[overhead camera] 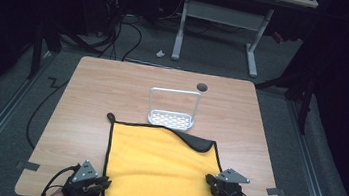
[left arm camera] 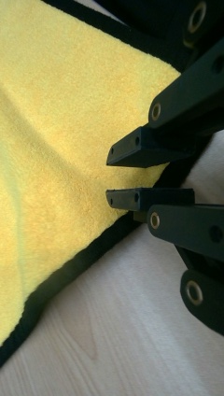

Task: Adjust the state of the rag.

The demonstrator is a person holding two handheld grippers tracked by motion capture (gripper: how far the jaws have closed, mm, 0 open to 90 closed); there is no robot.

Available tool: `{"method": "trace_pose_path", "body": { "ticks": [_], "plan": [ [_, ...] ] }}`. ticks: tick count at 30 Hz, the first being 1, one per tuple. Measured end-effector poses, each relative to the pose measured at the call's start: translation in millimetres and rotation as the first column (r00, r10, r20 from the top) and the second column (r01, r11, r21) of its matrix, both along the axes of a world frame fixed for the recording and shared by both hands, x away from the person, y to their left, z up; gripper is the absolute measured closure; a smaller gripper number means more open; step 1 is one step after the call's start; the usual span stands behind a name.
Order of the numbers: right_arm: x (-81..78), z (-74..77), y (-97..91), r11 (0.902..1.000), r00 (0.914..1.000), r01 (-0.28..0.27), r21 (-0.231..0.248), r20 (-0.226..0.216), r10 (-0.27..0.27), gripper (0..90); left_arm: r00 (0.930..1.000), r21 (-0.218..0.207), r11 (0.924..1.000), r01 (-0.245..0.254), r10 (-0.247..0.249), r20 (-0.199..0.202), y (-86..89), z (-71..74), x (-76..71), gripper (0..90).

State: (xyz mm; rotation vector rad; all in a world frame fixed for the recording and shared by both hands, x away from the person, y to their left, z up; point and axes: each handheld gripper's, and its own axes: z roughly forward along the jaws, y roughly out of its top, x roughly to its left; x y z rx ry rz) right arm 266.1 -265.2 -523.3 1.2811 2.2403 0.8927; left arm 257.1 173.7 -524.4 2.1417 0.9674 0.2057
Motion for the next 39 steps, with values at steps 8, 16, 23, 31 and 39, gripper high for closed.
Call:
{"method": "trace_pose_path", "body": {
  "ticks": [8, 16, 23, 31, 39],
  "plan": [
    [-2.2, 9.8, 2.6, 0.9999, 0.9983, 0.011, -0.006, 0.056, -0.011, 83.6, 0.9971, -0.067, 0.9978, -0.004, 0.009, 0.075, -24.7, 13.3, 35.8, 61.2],
    [21.1, -0.7, -0.9, 0.9975, 0.9975, 0.068, -0.020, 0.019, -0.068, 83.6, 0.9977, -0.023, 0.9997, 0.004, -0.002, 0.068, -29.8, -6.6, 51.9, 56.5],
    [-5.4, 6.2, 7.0, 0.9989, 0.9986, 0.045, -0.017, 0.028, -0.044, 82.4, 0.9983, -0.046, 0.9979, 0.045, -0.043, 0.040, -21.7, -6.1, 46.3, 53.4],
    [54.9, 5.8, 30.5, 0.9958, 0.9981, 0.062, -0.067, 0.005, -0.062, 82.0, 0.9978, -0.067, 0.9961, 0.057, -0.055, 0.036, -19.2, -7.3, 49.6, 53.4],
    [111.9, 16.2, 10.6, 0.9781, 0.9792, 0.200, -0.057, 0.045, -0.198, 78.0, 0.9978, -0.088, 0.9942, 0.063, -0.060, 0.029, -17.3, -8.1, 50.4, 50.9]
  ]
}}
